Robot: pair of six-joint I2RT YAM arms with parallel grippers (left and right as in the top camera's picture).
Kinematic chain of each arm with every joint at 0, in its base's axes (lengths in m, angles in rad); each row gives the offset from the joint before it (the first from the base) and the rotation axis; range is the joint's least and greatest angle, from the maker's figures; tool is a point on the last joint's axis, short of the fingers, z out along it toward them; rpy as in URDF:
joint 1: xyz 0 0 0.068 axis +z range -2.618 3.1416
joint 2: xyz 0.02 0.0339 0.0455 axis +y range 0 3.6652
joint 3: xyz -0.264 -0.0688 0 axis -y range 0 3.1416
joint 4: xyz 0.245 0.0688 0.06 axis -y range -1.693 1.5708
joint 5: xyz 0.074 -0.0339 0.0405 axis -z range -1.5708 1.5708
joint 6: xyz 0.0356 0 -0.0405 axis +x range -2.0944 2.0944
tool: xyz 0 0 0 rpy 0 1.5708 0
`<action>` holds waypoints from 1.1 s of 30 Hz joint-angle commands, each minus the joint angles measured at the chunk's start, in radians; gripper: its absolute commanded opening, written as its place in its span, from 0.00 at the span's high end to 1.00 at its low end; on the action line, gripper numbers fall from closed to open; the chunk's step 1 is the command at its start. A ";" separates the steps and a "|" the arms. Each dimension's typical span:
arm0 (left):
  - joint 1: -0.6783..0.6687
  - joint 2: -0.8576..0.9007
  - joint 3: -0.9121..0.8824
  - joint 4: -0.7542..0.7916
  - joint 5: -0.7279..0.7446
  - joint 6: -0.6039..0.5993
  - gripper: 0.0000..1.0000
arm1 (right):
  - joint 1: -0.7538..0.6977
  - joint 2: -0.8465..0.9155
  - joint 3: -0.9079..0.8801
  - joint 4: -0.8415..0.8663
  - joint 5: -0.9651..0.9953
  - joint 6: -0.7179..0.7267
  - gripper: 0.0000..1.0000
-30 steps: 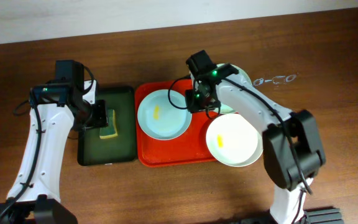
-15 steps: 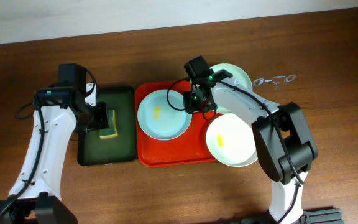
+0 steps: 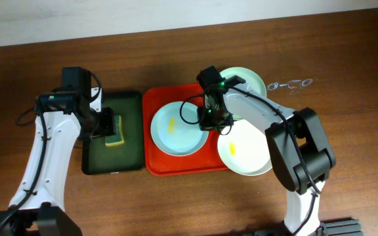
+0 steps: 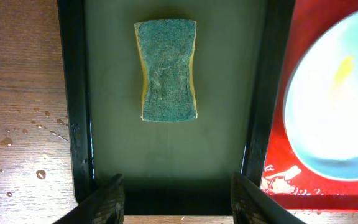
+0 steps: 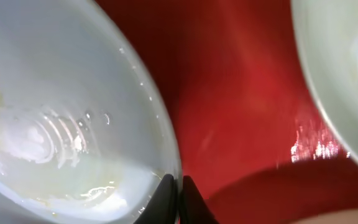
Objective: Clean dirty plates on tray and stack at the side
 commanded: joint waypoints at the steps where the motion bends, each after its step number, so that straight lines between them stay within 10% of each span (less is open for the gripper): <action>1: -0.001 0.009 -0.009 0.002 -0.007 -0.013 0.47 | 0.003 0.014 0.000 -0.017 -0.018 -0.008 0.95; 4: -0.001 0.009 -0.009 0.002 -0.007 -0.013 0.46 | 0.002 0.014 0.019 -0.027 -0.035 -0.009 0.56; 8: -0.001 0.009 -0.009 0.002 -0.007 -0.013 0.43 | -0.010 0.014 0.137 -0.119 -0.046 -0.016 0.39; 12: -0.001 0.009 -0.009 0.002 -0.007 -0.013 0.41 | -0.036 0.014 0.306 -0.251 -0.047 -0.015 0.02; 16: -0.001 0.009 -0.009 0.002 -0.006 -0.013 0.38 | -0.105 0.014 0.410 -0.273 -0.212 -0.017 0.02; 17: -0.001 0.009 -0.009 0.002 -0.006 -0.013 0.36 | -0.146 0.014 0.420 -0.300 -0.252 -0.016 0.29; 18: -0.001 0.009 -0.009 0.002 -0.006 -0.013 0.36 | -0.169 0.014 0.420 -0.314 -0.266 -0.011 0.80; 19: -0.001 0.009 -0.009 0.002 -0.003 -0.013 0.36 | -0.190 0.014 0.418 -0.326 -0.290 -0.007 0.96; 24: -0.001 0.009 -0.009 0.002 -0.003 -0.013 0.36 | -0.245 0.014 0.409 -0.388 -0.301 -0.013 0.78; 26: -0.001 0.009 -0.009 0.002 -0.003 -0.013 0.35 | -0.230 0.014 0.377 -0.382 -0.276 -0.011 0.55; 33: -0.001 0.009 -0.009 0.002 -0.003 -0.013 0.34 | -0.156 0.014 0.150 -0.144 -0.276 0.042 0.58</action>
